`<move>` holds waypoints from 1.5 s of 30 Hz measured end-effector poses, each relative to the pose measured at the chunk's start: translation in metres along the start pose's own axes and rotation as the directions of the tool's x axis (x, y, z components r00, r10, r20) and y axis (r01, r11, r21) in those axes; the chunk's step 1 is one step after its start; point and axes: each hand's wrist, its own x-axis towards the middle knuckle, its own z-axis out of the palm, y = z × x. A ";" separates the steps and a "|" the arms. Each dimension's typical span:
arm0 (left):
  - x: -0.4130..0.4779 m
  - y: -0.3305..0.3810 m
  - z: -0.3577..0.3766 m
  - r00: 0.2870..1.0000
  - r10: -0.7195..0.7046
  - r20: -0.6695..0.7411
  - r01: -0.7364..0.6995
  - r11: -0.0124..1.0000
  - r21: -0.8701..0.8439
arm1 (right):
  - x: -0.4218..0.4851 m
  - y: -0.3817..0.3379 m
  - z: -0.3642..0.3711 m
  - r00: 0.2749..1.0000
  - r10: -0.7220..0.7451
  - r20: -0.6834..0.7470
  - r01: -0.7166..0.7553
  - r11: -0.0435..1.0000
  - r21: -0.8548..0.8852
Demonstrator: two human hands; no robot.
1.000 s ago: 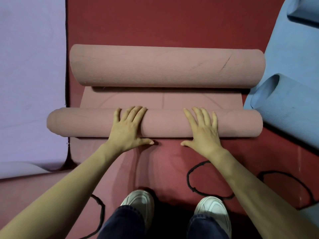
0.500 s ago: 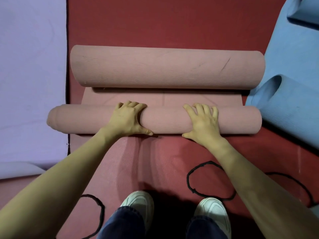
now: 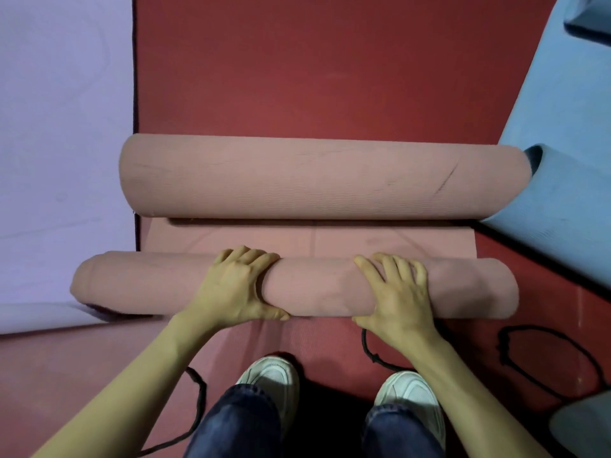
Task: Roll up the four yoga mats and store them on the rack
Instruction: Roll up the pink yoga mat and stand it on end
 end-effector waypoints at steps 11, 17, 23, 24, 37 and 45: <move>0.043 -0.010 -0.034 0.916 -0.099 0.389 0.184 0.965 -0.188 | -0.006 -0.001 0.004 0.988 0.135 0.069 -0.136 0.991 0.009; 0.026 -0.011 -0.016 0.992 -0.121 -0.043 0.115 0.986 -0.123 | 0.041 0.012 -0.014 0.960 0.089 0.266 -0.091 0.996 -0.005; 0.003 0.013 0.019 0.973 -0.131 -0.192 0.141 0.989 0.041 | 0.061 0.021 -0.024 0.930 0.064 0.361 -0.094 0.993 0.066; 0.006 0.010 0.018 0.974 -0.124 -0.192 0.134 0.990 0.039 | 0.056 0.022 -0.022 0.942 0.049 0.332 -0.072 0.996 0.060; 0.055 -0.014 -0.006 0.993 -0.042 -0.110 0.054 0.993 0.103 | 0.068 0.024 -0.012 0.976 0.140 0.165 -0.150 0.987 0.051; 0.059 -0.019 -0.002 0.991 -0.024 -0.130 0.041 0.990 0.132 | 0.109 0.013 -0.022 0.945 0.178 0.276 -0.166 0.984 -0.068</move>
